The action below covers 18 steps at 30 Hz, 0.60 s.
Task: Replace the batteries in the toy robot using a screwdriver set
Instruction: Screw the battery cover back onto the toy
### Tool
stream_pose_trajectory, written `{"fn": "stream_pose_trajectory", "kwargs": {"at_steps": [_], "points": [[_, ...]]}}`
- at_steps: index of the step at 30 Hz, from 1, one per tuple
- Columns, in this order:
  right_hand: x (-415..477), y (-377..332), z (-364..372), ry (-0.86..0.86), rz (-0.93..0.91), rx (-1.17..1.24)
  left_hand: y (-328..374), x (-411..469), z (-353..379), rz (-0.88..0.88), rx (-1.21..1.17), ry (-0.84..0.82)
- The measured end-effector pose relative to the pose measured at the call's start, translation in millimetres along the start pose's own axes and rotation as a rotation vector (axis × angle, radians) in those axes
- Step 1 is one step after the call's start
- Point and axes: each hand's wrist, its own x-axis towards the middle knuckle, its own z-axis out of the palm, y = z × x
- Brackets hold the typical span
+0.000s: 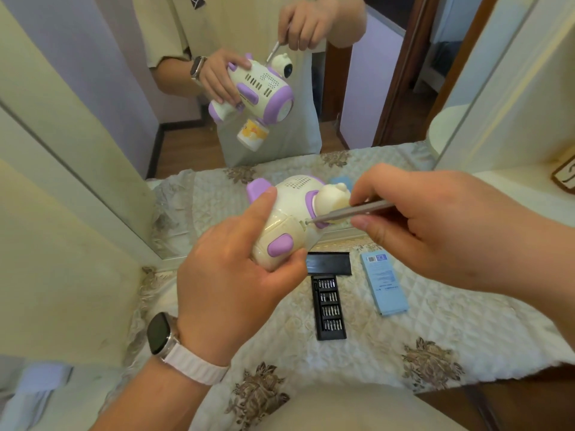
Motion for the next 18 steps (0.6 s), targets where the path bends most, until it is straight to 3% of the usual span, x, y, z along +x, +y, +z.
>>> {"fn": "stream_pose_trajectory", "kwargs": {"at_steps": [5, 8, 18], "points": [[-13.3, 19.7, 3.3, 0.081, -0.037, -0.081, 16.5, -4.8, 12.7, 0.002, 0.041, -0.038], [-17.9, 38.0, 10.7, 0.055, 0.042, -0.029, 21.9, -9.3, 24.8, -0.010, 0.066, -0.064], [-49.4, 86.9, 91.8, -0.051, 0.589, 0.763, -42.3, -61.3, 104.9, -0.264, 0.217, -0.267]]}}
